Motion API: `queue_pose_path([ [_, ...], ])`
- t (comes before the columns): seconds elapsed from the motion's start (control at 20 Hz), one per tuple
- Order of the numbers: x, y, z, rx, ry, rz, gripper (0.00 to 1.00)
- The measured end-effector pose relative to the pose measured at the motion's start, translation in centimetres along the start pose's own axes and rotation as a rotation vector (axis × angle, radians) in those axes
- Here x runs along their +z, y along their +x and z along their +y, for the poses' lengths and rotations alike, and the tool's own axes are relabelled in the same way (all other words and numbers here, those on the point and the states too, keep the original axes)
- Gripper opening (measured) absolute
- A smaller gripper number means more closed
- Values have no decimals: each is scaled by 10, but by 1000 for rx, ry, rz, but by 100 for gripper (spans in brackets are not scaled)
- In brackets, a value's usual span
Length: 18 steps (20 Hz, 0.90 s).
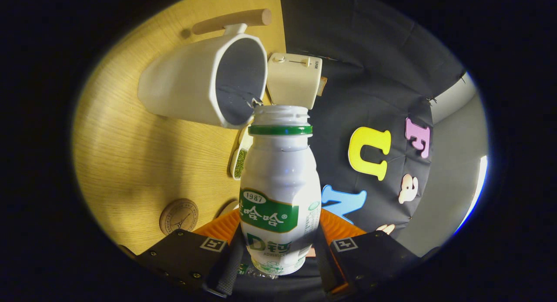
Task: Take the bottle from table, then pour the juice into the cup, finally place the bottle on the coaster
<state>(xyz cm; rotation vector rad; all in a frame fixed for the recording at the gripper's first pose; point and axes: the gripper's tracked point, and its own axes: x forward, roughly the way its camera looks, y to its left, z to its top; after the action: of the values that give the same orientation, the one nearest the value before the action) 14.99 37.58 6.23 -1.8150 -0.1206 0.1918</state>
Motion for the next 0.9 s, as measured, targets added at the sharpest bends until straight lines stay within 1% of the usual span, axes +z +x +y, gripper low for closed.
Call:
queue_pose_path([
  [0.9,4,-2,-12,-15,-62,-5,73],
])
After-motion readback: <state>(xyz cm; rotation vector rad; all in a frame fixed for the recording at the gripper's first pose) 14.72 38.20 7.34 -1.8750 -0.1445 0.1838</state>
